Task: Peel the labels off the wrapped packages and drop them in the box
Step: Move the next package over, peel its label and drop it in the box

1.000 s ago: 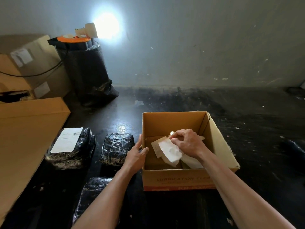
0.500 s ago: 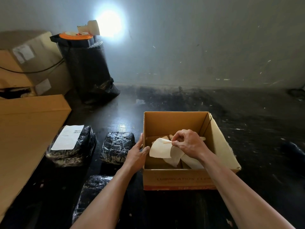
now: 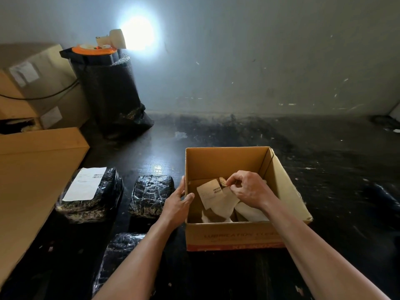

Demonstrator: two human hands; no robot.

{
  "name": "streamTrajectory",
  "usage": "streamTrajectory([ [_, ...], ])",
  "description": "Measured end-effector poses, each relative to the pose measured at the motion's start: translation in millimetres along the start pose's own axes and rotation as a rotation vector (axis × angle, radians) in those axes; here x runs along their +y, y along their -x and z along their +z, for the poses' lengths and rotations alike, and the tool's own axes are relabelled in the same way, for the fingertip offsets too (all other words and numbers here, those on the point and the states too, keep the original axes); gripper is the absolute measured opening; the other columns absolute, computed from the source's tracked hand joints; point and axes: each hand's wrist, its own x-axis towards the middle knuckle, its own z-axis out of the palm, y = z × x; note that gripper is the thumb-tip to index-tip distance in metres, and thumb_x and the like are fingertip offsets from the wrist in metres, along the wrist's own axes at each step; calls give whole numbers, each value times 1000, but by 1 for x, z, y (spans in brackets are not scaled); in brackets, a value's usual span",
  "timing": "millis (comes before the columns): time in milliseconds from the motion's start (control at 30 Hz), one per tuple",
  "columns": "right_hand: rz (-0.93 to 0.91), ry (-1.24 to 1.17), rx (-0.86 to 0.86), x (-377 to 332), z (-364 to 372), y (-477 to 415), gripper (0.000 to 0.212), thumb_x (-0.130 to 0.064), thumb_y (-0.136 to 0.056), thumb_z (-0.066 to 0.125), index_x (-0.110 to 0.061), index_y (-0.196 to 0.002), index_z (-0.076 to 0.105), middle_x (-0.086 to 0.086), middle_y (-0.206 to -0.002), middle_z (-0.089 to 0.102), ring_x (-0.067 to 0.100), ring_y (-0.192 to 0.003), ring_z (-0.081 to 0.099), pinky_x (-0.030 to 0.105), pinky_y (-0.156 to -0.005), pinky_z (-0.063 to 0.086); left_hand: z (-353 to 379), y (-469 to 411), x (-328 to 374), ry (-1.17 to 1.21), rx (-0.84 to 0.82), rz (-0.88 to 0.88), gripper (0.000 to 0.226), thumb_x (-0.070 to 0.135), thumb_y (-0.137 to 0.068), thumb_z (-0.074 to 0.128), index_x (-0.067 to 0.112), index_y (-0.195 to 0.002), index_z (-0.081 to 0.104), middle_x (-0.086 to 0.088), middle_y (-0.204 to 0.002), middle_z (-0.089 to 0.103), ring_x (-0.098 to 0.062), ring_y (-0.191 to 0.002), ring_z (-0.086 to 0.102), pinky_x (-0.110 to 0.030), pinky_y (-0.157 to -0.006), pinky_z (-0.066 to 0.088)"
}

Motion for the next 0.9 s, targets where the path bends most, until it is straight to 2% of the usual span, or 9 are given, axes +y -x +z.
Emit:
streamTrajectory([
  [167,8,-10,-8,-3,0,1,19,-22,-94,68,-18,-112,72,-2,-117,71,12,-103,67,19,-76,59,-1,0,2,-26,3,5,64,30,-107,51,41,-160,18,1,-158,43,-23,-140,48,-41,-107,47],
  [267,14,0,-21,-8,1,2,22,-25,-95,68,-20,-115,70,-2,-121,70,13,-107,66,14,-74,55,0,1,5,-56,12,26,65,31,-107,51,36,-162,17,1,-161,39,-24,-141,47,-40,-107,47],
  [367,22,22,-36,-15,2,5,29,-29,-95,68,-19,-121,68,-1,-124,69,14,-108,66,19,-81,56,-1,2,4,-100,29,38,62,32,-107,50,28,-162,21,-1,-156,45,-24,-141,47,-39,-107,47],
  [467,28,58,-88,-27,1,8,35,-33,-96,66,-19,-127,64,-1,-128,68,15,-112,65,28,-88,58,-6,0,-2,-179,15,52,63,45,-103,52,23,-159,33,-6,-148,56,-21,-132,57,-39,-107,51],
  [600,35,113,-143,-49,6,7,36,-36,-97,63,-20,-129,62,-1,-133,64,16,-118,62,24,-90,52,-15,-1,0,-238,72,47,75,53,-99,55,13,-158,33,-14,-149,53,-27,-134,55,-42,-108,50],
  [667,42,139,-150,-62,10,5,37,-39,-98,62,-22,-130,61,-3,-134,64,16,-119,62,22,-87,50,-23,0,0,-339,115,91,72,55,-97,57,11,-153,44,-13,-143,59,-27,-129,59,-42,-106,51],
  [767,39,172,-178,-85,19,-2,39,-40,-98,61,-23,-132,59,-4,-133,64,17,-116,64,17,-80,45,-45,2,-2,-444,128,144,57,58,-92,64,11,-125,68,-9,-116,73,-19,-101,68,-36,-89,58],
  [833,38,168,-203,-99,27,-9,39,-40,-98,61,-22,-133,59,-3,-131,65,18,-113,65,20,-83,48,-62,4,-2,-472,131,169,54,59,-90,66,11,-115,70,-4,-109,73,-16,-94,68,-35,-85,60],
  [900,40,167,-221,-112,35,-18,37,-41,-98,61,-23,-130,60,-2,-128,66,18,-108,66,27,-88,55,-80,5,-2,-483,147,189,51,56,-92,65,12,-117,70,-4,-112,72,-16,-96,68,-34,-87,59],
])
